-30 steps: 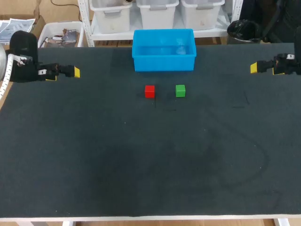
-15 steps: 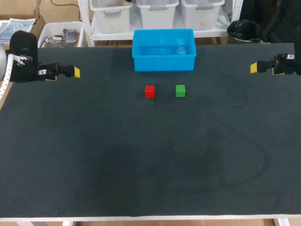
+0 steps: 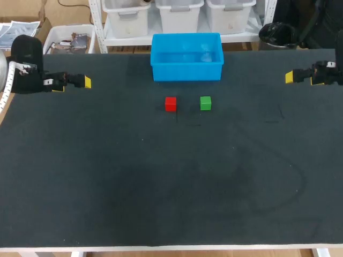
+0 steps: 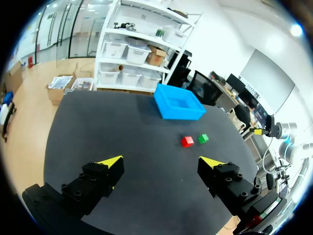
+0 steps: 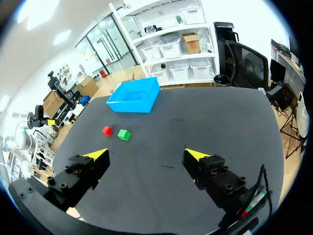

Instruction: Use the left arm to pick the red cube and place it into the blue plastic box first, then use the right arm to grasp the green cube and put it into the same blue plastic box after the first action is fully finished.

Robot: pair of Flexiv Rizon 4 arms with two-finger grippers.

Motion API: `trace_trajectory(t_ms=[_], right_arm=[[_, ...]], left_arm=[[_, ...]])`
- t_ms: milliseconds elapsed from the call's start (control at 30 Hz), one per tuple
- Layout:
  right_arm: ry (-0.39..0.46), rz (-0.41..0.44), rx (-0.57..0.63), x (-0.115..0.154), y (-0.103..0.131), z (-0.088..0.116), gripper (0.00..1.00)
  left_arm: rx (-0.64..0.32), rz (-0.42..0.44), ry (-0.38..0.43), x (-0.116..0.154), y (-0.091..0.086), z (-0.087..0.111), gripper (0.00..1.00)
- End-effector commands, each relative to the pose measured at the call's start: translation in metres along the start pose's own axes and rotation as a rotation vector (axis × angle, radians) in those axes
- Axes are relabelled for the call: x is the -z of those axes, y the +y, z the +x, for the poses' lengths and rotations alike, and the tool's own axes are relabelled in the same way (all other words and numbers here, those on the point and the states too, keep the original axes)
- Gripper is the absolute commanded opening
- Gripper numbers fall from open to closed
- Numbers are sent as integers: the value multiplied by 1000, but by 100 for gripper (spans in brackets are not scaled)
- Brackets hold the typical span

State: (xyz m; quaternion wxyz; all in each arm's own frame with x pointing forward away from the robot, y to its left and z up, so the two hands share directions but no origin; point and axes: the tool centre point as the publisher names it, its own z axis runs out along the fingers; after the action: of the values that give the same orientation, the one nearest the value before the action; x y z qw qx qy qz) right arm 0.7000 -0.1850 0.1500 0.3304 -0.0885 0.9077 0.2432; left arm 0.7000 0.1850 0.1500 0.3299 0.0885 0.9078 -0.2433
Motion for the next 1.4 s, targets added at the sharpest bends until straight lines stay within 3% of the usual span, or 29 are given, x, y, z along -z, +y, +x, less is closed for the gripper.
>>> trace_trajectory(t_ms=[33, 333, 700, 1000, 1400], right_arm=[[0, 0, 0, 0, 0, 0, 100], [0, 0, 0, 0, 0, 0, 100], [0, 0, 0, 0, 0, 0, 100], [0, 0, 0, 0, 0, 0, 100], [0, 0, 0, 0, 0, 0, 100]], left_arm=[[0, 0, 0, 0, 0, 0, 100], [0, 0, 0, 0, 0, 0, 100], [-80, -98, 41, -18, -4, 8, 100], [-146, -104, 64, -31, -27, 8, 100], [-229, -187, 130, -60, -55, -2, 100]])
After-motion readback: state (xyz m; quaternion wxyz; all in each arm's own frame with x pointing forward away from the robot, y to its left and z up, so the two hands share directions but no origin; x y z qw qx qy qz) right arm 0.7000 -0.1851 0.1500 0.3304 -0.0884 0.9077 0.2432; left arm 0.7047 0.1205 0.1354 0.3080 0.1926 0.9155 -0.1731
